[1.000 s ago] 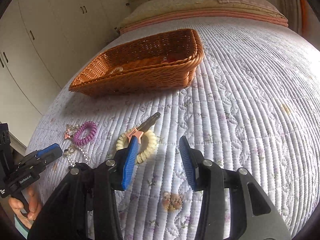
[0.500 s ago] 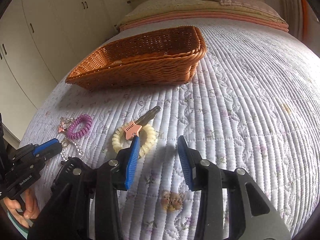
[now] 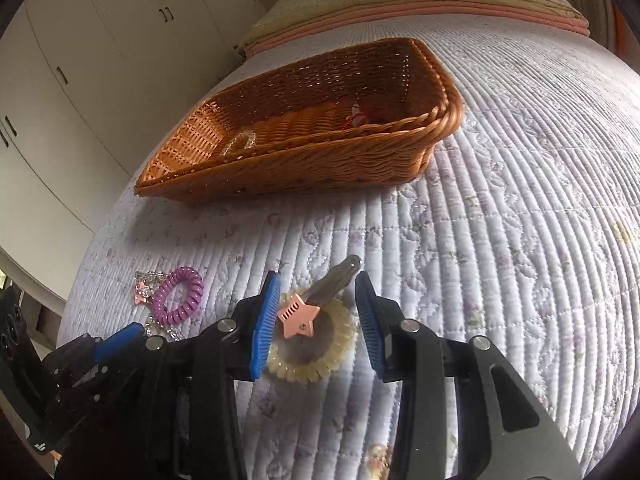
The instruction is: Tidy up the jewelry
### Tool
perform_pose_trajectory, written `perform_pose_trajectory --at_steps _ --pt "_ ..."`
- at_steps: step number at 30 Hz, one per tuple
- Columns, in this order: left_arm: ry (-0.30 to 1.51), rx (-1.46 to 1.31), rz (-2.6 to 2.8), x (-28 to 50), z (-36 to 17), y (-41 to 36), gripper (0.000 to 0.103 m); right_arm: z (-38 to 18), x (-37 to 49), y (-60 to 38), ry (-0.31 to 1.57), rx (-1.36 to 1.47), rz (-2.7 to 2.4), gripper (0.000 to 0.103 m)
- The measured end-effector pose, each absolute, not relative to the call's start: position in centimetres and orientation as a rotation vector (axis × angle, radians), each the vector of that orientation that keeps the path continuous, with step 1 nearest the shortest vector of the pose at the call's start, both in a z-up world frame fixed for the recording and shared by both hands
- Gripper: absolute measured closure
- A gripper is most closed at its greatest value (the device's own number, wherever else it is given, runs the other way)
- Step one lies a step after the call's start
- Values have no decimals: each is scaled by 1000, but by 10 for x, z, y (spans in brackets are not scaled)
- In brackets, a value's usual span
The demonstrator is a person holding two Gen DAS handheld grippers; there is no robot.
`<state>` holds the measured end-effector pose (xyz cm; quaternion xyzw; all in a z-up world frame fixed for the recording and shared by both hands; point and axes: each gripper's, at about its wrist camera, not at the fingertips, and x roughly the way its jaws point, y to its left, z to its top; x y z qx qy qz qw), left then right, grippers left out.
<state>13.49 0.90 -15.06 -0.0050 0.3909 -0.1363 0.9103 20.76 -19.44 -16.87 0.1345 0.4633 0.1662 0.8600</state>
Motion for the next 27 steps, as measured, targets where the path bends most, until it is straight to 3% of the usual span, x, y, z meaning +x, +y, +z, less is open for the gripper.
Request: perform_pose_trajectory --at_steps 1,3,5,9,27 --pt "804 -9 -281 135 -151 9 84 -168 209 -190 961 259 342 70" --pt "804 -17 -281 135 -152 9 87 -163 207 -178 930 200 368 90" --pt "805 -34 -287 136 -153 11 90 -158 200 -162 900 104 385 95" --pt "808 -44 -291 135 -154 14 93 -157 192 -143 893 3 381 97" --pt "800 -66 -302 134 -153 19 93 -163 177 -173 949 134 431 93"
